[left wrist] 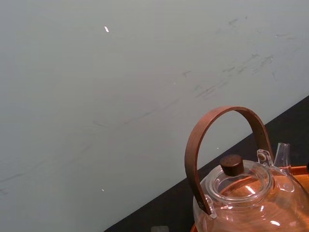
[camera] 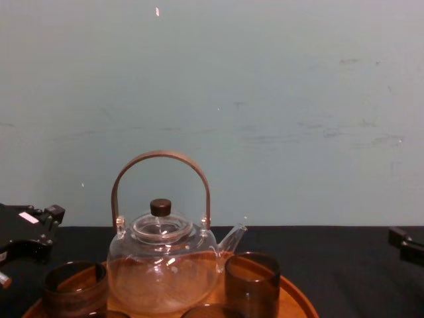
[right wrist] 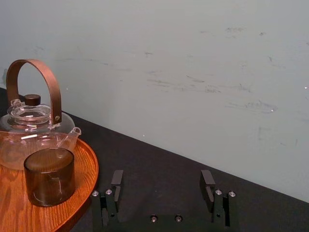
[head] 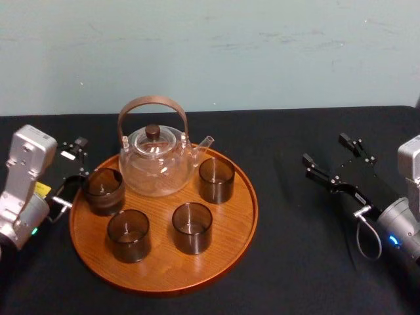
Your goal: Pick up the glass from the table and place it on the tray.
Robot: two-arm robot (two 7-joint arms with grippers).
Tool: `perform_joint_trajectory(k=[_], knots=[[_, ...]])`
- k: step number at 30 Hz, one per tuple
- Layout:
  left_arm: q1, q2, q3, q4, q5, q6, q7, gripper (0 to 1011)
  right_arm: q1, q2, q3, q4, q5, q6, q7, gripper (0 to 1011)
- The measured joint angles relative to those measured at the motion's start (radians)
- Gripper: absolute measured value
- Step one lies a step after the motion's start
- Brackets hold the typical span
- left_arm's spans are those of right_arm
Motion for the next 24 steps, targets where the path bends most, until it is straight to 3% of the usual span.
perform_joint_trajectory(k=[24], knots=[[0.0,0.0,0.0,0.0,0.0,0.0,0.0,0,0.001,0.0,-0.001,0.0,0.002,0.0,0.002,1002]])
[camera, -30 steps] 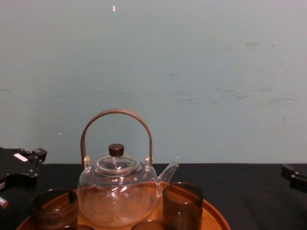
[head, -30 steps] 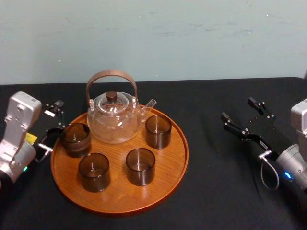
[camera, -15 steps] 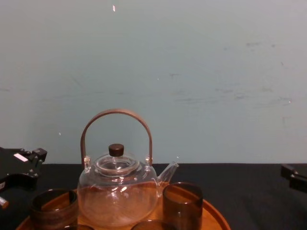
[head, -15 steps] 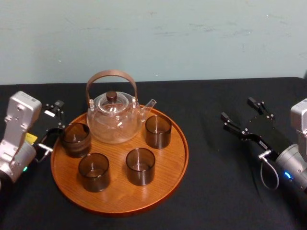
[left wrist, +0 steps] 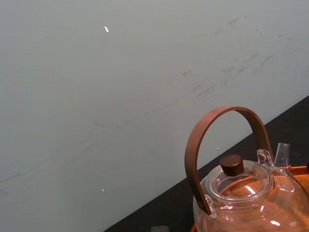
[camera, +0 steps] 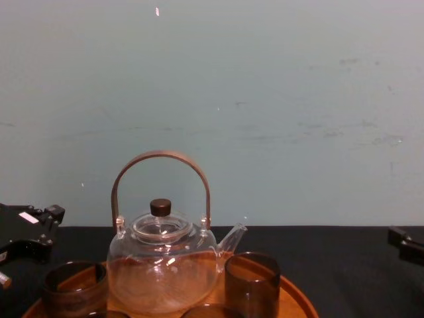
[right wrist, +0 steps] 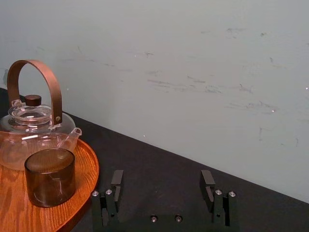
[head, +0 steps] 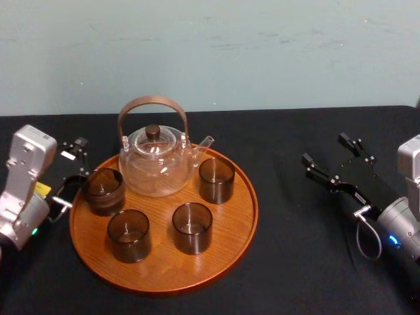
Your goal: Pick up the glass from the table and place it on the tray.
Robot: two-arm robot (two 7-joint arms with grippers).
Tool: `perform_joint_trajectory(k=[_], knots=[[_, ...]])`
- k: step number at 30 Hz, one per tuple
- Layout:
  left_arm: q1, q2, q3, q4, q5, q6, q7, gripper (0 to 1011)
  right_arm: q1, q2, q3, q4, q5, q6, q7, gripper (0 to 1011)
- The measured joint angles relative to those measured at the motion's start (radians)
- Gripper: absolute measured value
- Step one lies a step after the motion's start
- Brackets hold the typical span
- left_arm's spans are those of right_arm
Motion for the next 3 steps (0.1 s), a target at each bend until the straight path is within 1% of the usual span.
perform_joint_trajectory(k=[3], knots=[[0.0,0.0,0.0,0.0,0.0,0.0,0.0,0,0.0,0.0,0.0,0.0,0.0,0.0,0.0,1003]])
